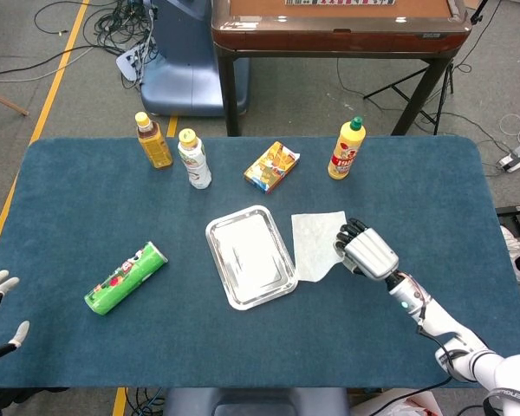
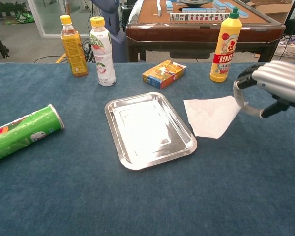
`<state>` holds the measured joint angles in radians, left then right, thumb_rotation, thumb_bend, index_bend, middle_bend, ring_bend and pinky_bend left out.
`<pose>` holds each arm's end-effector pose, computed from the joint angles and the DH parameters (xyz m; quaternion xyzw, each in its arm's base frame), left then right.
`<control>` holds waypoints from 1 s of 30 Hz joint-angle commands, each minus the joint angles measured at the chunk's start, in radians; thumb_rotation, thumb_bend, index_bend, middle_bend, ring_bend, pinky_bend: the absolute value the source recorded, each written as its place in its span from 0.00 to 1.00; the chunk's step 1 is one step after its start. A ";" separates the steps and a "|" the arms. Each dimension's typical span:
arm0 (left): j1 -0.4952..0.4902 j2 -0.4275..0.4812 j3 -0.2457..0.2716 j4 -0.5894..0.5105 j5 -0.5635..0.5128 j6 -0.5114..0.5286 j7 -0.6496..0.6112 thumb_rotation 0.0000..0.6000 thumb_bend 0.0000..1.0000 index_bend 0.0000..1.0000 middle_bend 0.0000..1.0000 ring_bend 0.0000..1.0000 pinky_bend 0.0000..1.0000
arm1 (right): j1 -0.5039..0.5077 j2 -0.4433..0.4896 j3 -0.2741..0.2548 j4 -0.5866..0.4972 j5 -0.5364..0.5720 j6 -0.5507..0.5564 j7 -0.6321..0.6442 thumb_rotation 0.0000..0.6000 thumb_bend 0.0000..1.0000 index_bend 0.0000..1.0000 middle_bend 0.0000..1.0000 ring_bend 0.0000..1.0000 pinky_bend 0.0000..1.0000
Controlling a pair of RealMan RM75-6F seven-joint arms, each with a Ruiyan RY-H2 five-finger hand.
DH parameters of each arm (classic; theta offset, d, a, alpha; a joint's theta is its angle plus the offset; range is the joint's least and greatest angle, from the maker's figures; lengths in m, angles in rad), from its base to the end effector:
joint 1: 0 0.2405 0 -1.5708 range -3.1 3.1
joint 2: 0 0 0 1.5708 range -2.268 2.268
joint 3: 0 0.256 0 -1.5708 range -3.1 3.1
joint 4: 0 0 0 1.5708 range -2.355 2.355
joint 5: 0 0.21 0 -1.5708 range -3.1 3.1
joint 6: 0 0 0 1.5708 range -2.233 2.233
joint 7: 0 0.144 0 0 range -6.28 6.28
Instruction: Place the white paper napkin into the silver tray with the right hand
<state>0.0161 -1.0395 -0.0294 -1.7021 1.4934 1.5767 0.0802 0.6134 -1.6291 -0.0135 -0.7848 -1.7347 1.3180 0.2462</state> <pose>-0.3126 0.1446 0.1856 -0.5726 -0.3765 -0.3564 0.6351 -0.2511 -0.3418 0.0249 0.7829 -0.1986 0.4278 0.4058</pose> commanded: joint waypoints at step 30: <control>0.023 0.007 0.012 -0.003 0.015 0.021 -0.029 1.00 0.27 0.19 0.12 0.11 0.00 | 0.191 -0.048 -0.015 -0.098 -0.112 0.022 0.004 1.00 0.44 0.68 0.48 0.31 0.26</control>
<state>0.0398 -1.0323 -0.0177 -1.7057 1.5085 1.5977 0.0508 0.8072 -1.6617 -0.0110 -0.9064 -1.8326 1.3360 0.2357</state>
